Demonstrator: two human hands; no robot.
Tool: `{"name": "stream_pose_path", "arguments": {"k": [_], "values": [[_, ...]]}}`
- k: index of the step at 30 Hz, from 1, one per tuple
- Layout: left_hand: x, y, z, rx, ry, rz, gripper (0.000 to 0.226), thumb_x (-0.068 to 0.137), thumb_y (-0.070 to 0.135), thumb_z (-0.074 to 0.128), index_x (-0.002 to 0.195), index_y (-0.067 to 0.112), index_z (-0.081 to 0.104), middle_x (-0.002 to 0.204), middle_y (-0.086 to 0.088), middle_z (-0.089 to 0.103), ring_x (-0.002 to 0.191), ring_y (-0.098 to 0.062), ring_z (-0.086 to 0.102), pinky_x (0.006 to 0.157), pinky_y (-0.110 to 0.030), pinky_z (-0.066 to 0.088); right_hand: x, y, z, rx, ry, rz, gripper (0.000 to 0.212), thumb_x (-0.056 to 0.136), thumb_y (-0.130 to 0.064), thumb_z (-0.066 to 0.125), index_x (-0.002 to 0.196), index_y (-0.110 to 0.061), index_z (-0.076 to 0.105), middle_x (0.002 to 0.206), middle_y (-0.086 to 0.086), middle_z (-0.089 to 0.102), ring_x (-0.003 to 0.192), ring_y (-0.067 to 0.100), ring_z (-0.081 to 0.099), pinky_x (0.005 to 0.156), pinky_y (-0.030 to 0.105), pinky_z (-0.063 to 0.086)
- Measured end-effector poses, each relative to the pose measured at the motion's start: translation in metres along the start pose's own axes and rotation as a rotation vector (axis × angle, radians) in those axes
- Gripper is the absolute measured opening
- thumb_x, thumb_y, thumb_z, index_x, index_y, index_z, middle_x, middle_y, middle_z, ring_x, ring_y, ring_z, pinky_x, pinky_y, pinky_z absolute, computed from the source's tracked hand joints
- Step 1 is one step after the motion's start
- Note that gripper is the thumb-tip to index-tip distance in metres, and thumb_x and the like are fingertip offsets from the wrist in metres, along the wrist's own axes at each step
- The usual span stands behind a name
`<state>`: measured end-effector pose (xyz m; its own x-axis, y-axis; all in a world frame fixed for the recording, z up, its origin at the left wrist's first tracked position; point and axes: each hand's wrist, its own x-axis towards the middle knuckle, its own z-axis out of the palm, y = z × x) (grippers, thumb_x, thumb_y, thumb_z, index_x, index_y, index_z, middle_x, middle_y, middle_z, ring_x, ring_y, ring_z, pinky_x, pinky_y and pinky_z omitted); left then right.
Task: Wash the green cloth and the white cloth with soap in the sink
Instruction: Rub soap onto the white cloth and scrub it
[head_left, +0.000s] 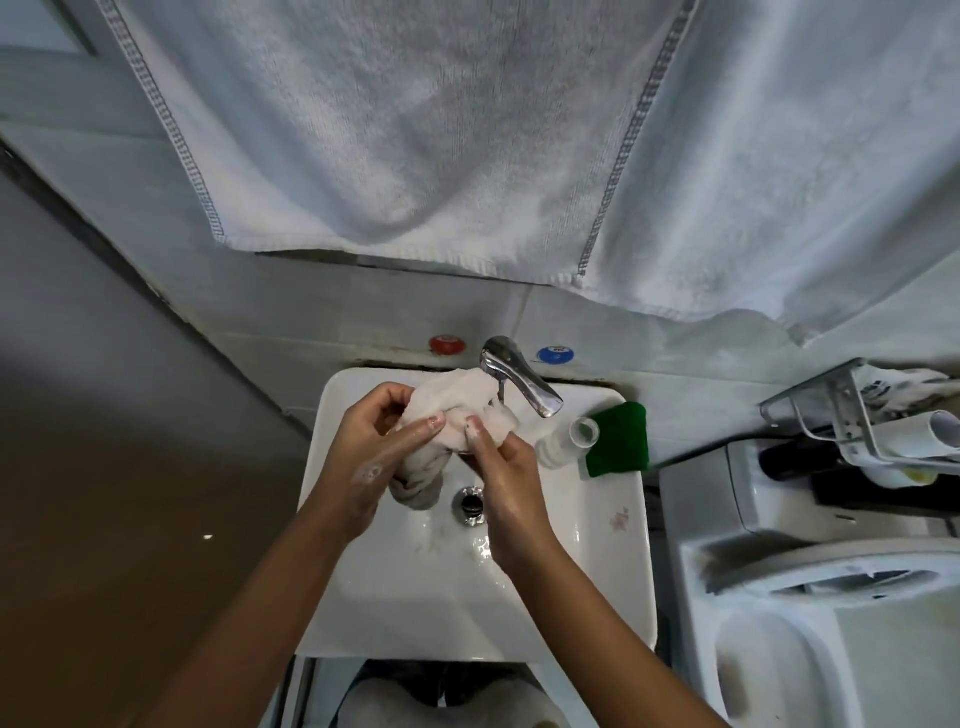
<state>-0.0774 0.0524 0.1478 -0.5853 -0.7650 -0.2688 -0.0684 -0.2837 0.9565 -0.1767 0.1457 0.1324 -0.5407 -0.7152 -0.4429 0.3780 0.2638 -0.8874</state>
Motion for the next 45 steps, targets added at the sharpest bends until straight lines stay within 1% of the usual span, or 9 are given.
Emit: {"name": "stream_pose_path", "arguments": {"k": [4,11,15,22,25,29,34,38,45], "values": [[0.003,-0.002,-0.011,0.091,0.128,0.030,0.021,0.065,0.021,0.072,0.074,0.012,0.055,0.071,-0.004,0.056,0.068,-0.015,0.054,0.060,-0.026,0.043,0.002,0.003,0.004,-0.090,0.125,-0.073,0.048,0.096,-0.036,0.053,0.096,0.012,0.063,0.101,0.034,0.062,0.099,0.045,0.059,0.088,0.051,0.050],[0.003,-0.002,-0.024,0.220,0.242,0.133,0.030,0.079,-0.002,0.069,0.067,0.015,0.046,0.062,0.003,0.038,0.055,-0.005,0.033,0.048,-0.017,0.030,0.003,-0.011,-0.001,-0.117,0.190,-0.125,0.044,0.097,-0.031,0.050,0.077,0.006,0.060,0.077,0.027,0.062,0.071,0.028,0.059,0.076,0.045,0.054],[0.001,0.004,-0.032,0.212,0.315,0.167,0.029,0.081,0.000,0.068,0.068,0.015,0.047,0.058,0.007,0.040,0.049,0.000,0.034,0.046,-0.013,0.029,0.003,-0.023,-0.005,-0.030,0.201,-0.156,0.042,0.099,-0.025,0.047,0.093,0.015,0.058,0.081,0.018,0.064,0.077,0.023,0.066,0.068,0.027,0.058],[-0.001,0.016,-0.034,0.349,-0.001,-0.120,0.031,0.076,0.004,0.075,0.090,0.020,0.054,0.078,-0.014,0.050,0.065,-0.015,0.048,0.055,-0.018,0.040,0.006,-0.045,0.000,0.130,0.056,-0.035,0.022,0.102,-0.032,0.040,0.088,-0.020,0.052,0.081,-0.003,0.059,0.073,0.005,0.057,0.055,0.014,0.049],[0.000,0.016,-0.042,0.403,-0.171,-0.257,0.048,0.068,0.014,0.079,0.107,0.034,0.057,0.092,-0.017,0.054,0.081,-0.023,0.051,0.073,-0.030,0.041,0.010,-0.048,0.001,0.132,0.022,0.028,0.017,0.101,-0.036,0.040,0.091,-0.028,0.052,0.093,-0.005,0.060,0.086,0.006,0.058,0.062,0.016,0.049],[-0.002,0.013,-0.038,0.418,-0.358,-0.283,0.059,0.069,0.015,0.080,0.117,0.036,0.051,0.112,-0.005,0.061,0.097,-0.019,0.059,0.076,-0.021,0.049,0.014,-0.051,0.003,0.196,-0.022,0.106,0.014,0.100,-0.030,0.045,0.100,-0.026,0.058,0.099,-0.004,0.066,0.092,0.008,0.063,0.073,0.021,0.050],[0.000,-0.001,-0.032,0.343,-0.300,-0.303,0.034,0.079,0.008,0.074,0.108,0.016,0.058,0.097,0.003,0.067,0.087,-0.010,0.064,0.070,-0.015,0.051,0.011,-0.064,0.001,0.368,-0.056,0.101,0.014,0.101,-0.018,0.044,0.103,-0.015,0.057,0.068,-0.005,0.072,0.060,0.003,0.068,0.053,0.016,0.052],[0.002,-0.014,-0.034,0.462,-0.332,-0.234,0.023,0.080,0.036,0.073,0.092,0.017,0.069,0.073,-0.001,0.056,0.067,-0.009,0.049,0.065,-0.025,0.038,0.014,-0.069,0.001,0.478,-0.079,0.139,0.017,0.098,-0.023,0.047,0.109,-0.014,0.056,0.070,-0.001,0.065,0.066,0.007,0.063,0.062,0.021,0.054],[0.005,-0.030,-0.011,0.388,-0.315,-0.065,0.054,0.079,0.015,0.075,0.108,0.047,0.043,0.117,0.012,0.056,0.101,0.011,0.054,0.083,-0.012,0.047,0.017,-0.072,-0.004,0.589,-0.185,0.134,0.040,0.081,-0.031,0.057,0.113,-0.008,0.055,0.093,0.008,0.060,0.091,0.019,0.059,0.086,0.032,0.052]]}}
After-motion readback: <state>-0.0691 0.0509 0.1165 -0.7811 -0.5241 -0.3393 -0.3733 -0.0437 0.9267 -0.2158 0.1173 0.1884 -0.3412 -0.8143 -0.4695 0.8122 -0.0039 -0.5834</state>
